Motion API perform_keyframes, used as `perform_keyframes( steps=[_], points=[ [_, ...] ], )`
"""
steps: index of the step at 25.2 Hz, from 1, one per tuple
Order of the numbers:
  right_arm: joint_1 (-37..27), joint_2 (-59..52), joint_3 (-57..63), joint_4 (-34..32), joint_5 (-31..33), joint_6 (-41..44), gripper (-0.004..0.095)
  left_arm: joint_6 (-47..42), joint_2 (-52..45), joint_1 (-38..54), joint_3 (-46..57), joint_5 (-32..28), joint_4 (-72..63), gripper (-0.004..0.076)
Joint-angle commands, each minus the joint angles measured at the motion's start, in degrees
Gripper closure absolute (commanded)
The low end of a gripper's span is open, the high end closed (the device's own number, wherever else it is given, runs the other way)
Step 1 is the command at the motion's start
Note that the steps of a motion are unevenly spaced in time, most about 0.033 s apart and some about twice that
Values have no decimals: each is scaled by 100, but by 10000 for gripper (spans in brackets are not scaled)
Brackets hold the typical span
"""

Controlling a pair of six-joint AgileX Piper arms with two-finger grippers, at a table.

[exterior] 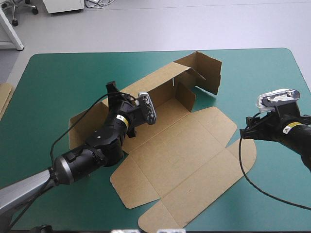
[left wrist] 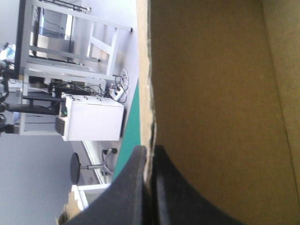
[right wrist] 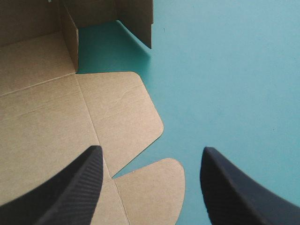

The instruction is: Fold the box

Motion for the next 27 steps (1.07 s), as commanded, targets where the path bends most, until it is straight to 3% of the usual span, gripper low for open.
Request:
perform_keyframes(
  steps=[1, 4, 11, 15, 18, 21, 23, 25, 26, 27],
  points=[
    [-31, -52, -194, 28, -303, -9, 333, -1059, -216, -195, 71, 79, 1311, 734],
    [-31, -77, -194, 28, -253, -128, 333, -1296, -264, -184, 316, -82, 2047, 734],
    [-31, -247, -407, 32, -140, -142, 333, -1956, -604, 25, 953, -1366, 3484, 734],
    [-31, -222, -480, 32, 50, -98, 333, -2011, -766, 371, 1022, -2243, 3484, 734],
    [-31, -198, -469, 4, 118, -6, 333, -1556, -879, 652, 1022, -2906, 3484, 734],
    [-31, -198, -469, -18, 29, 58, 365, -1052, -949, 1261, 1022, -3985, 3484, 734],
    [-31, -190, -469, -18, 29, 58, 399, -1094, -925, 1390, 1022, -4014, 3474, 734],
    [-31, -168, -469, -71, 17, 111, 422, -1581, -856, 1151, 1011, -3452, 3474, 734],
    [-31, -143, -469, -99, -6, 122, 424, -2019, -802, 742, 1011, -2633, 3474, 734],
    [-31, -128, -469, -99, -5, 140, 424, -2058, -769, 575, 1011, -2264, 3466, 734]
  ],
)
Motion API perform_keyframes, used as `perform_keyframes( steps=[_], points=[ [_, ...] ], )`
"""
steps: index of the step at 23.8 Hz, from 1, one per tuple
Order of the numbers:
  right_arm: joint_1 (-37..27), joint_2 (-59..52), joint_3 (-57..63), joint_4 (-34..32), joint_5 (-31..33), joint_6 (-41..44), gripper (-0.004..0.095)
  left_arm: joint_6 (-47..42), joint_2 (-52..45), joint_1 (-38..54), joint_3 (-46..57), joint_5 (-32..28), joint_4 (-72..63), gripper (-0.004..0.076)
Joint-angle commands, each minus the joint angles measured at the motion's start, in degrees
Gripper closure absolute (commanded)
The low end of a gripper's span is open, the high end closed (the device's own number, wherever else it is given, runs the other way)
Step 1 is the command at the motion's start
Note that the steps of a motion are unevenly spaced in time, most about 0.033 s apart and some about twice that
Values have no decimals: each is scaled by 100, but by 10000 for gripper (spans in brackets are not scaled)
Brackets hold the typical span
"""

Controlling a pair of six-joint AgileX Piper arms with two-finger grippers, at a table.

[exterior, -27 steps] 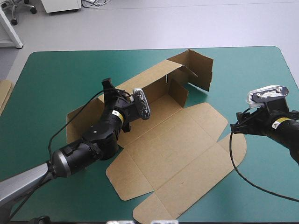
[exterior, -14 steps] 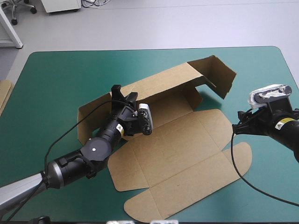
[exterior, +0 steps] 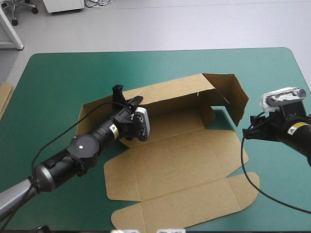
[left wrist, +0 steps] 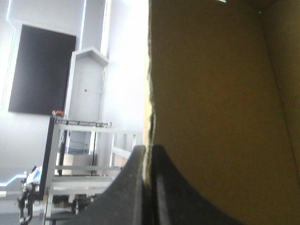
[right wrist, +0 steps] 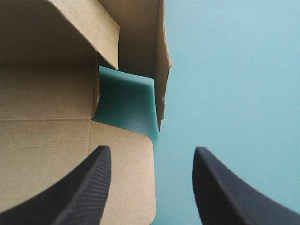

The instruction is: Fold the box

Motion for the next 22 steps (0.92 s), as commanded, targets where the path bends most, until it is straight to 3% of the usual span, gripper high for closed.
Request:
perform_keyframes(
  steps=[1, 7, 8, 17, 22],
  points=[
    [-31, 45, -183, -31, -388, 54, 424, -446, -15, -845, -162, 1720, 422, 734],
    [-31, 388, -364, -471, -758, 805, 431, -218, 271, -1894, -162, 3839, -424, 734],
    [-31, 522, -459, -519, -825, 920, 466, -218, 296, -1894, -162, 3936, -472, 734],
    [-31, 1689, -1746, -930, -701, 958, 931, -240, 320, -1894, -162, 3467, -190, 734],
    [-31, 2008, -2288, -955, -579, 958, 926, -277, 333, -1882, -162, 3120, 323, 734]
  ],
)
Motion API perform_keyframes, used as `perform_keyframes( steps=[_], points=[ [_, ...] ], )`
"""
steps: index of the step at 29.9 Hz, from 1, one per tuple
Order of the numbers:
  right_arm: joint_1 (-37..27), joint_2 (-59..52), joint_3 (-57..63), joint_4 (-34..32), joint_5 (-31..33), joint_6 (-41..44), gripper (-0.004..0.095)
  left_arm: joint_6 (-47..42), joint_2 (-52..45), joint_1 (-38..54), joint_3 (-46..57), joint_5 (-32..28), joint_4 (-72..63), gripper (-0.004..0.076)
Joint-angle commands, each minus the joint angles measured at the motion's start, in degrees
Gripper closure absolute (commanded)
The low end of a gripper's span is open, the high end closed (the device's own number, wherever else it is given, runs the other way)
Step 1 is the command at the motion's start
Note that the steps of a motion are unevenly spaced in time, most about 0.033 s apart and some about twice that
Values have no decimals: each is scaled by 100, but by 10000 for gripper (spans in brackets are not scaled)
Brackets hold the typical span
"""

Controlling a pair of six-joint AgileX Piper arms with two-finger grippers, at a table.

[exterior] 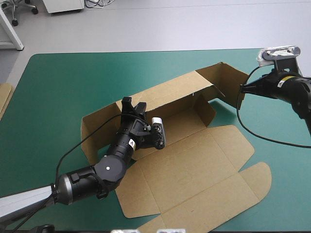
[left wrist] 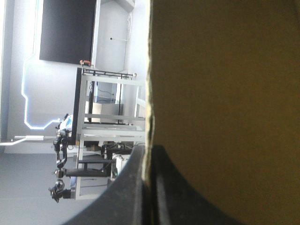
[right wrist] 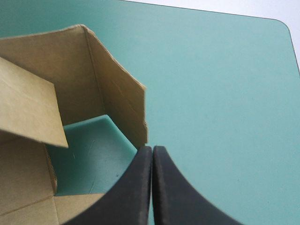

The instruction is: Fold the box

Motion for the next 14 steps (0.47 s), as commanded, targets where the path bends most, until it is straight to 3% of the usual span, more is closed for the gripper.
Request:
perform_keyframes(
  steps=[1, 8, 14],
  points=[
    [-31, 2, -435, -98, -392, 6, 927, -81, -128, -46, -162, -12, 703, 734],
    [-331, 808, -1286, -94, -43, -8, 928, -94, -105, -46, -162, -260, 844, 734],
    [-1012, 1762, -2378, 1887, 531, -1083, 928, -191, -105, -46, -162, -230, 844, 734]
  ],
)
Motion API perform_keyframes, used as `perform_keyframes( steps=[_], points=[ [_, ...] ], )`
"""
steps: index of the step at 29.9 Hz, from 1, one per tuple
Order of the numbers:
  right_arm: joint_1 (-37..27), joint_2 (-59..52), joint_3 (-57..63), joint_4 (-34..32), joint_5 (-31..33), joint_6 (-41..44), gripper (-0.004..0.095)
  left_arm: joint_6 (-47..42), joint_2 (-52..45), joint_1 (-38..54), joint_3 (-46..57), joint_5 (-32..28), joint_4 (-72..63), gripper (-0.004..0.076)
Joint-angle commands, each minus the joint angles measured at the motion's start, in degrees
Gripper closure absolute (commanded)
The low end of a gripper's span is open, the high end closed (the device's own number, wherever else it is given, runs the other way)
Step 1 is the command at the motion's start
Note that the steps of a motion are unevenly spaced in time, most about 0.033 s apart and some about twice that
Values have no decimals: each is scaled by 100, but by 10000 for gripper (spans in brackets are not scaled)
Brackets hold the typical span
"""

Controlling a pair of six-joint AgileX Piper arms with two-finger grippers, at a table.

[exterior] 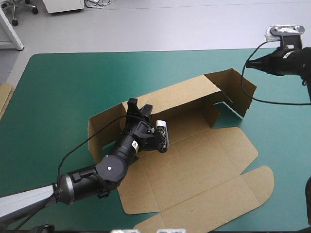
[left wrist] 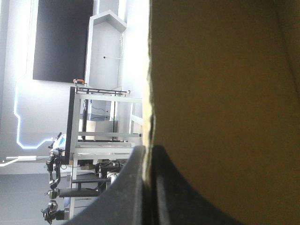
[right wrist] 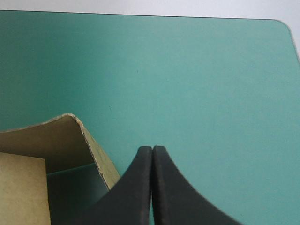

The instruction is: Fold the box

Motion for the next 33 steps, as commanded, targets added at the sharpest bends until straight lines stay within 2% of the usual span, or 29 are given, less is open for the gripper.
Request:
perform_keyframes(
  steps=[1, 8, 21, 27, 33],
  points=[
    [-265, 278, -742, 1127, 86, -618, 928, -137, -158, -46, -162, 177, 717, 734],
    [-263, 1279, -1800, 2171, 595, -1000, 928, -149, -158, -57, -162, 177, 717, 734],
    [-253, 2881, -3109, 3185, 1363, -1490, 927, -149, 41, -57, -162, 225, 717, 734],
    [-253, 3007, -3110, 3354, 1955, -1782, 926, -149, 41, -57, -162, 499, 717, 734],
    [-253, 2884, -3085, 3435, 2054, -1825, 927, -149, 41, -57, -169, 465, 717, 734]
  ],
)
